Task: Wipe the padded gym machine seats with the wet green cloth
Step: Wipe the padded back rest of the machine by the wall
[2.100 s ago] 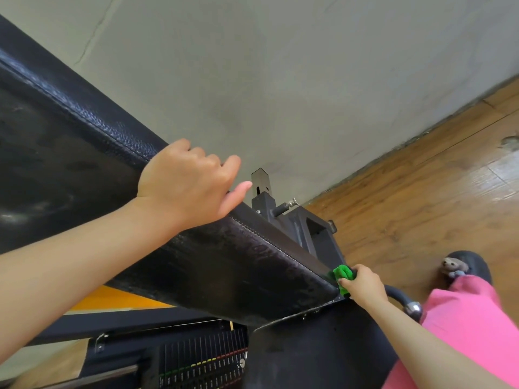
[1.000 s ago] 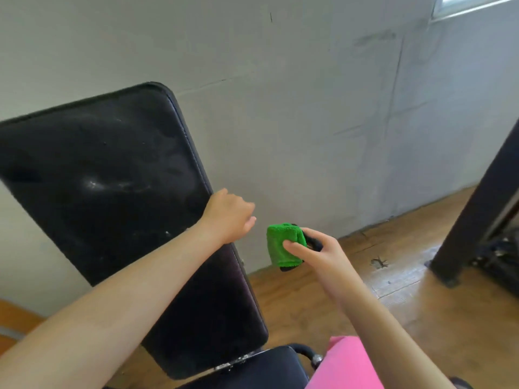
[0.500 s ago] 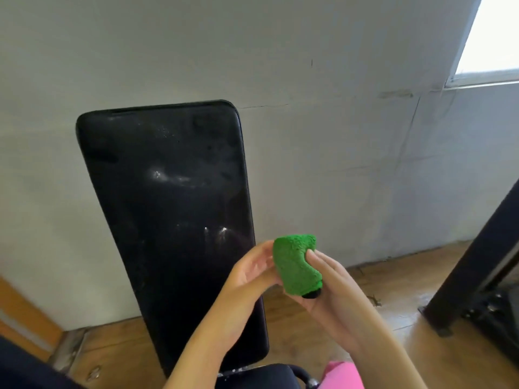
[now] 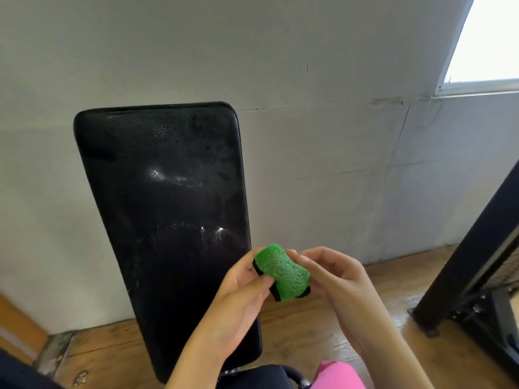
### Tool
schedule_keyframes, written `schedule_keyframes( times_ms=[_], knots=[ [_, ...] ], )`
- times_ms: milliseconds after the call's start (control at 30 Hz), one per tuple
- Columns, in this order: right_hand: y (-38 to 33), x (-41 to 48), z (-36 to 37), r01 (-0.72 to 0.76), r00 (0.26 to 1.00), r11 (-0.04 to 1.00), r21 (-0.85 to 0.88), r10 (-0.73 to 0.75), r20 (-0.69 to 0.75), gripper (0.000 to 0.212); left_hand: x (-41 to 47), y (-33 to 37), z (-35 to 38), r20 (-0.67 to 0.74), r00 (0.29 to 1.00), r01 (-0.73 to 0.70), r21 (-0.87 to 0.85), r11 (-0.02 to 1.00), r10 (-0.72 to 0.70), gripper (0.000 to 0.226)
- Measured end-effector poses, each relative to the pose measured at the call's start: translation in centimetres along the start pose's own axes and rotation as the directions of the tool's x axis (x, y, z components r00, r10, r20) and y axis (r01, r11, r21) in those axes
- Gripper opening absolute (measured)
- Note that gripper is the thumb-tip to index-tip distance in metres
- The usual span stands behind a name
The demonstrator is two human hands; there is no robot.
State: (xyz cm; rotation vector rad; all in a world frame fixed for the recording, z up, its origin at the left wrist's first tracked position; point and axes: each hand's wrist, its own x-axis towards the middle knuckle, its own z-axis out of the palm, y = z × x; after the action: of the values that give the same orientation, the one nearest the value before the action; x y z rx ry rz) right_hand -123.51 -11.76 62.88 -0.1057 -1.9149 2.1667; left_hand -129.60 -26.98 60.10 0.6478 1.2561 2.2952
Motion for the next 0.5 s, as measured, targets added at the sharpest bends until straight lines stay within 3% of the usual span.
schedule_keyframes(
  times_ms=[100,200,267,367,500],
  knots=[
    [-0.4,-0.5,0.5,0.081,0.996,0.990,-0.112,-0.077,0.033,0.023,-0.4,0.0,-0.6,-0.089,0.996,-0.011,-0.045,0.999,0.007,0.059],
    [-0.8,-0.9,1.9,0.097,0.992,0.963,-0.251,-0.071,0.108,0.031,-1.0,0.8,-1.5,-0.160,0.987,-0.031,-0.013,0.999,0.029,0.054],
    [-1.1,-0.4,3.1,0.130,0.988,0.920,-0.371,-0.090,0.122,0.024,-1.4,2.1,-2.4,-0.261,0.963,-0.060,0.033,0.998,0.066,0.049],
    [-1.9,1.3,6.2,0.217,0.972,0.812,-0.541,-0.130,0.196,0.012,-1.5,4.9,-4.1,-0.441,0.883,-0.106,0.140,0.984,0.158,0.027],
    [-2.7,3.9,11.9,0.444,0.891,0.589,-0.675,-0.213,0.400,0.021,-1.7,9.0,-7.4,-0.602,0.745,-0.149,0.269,0.951,0.287,0.015]
  ],
)
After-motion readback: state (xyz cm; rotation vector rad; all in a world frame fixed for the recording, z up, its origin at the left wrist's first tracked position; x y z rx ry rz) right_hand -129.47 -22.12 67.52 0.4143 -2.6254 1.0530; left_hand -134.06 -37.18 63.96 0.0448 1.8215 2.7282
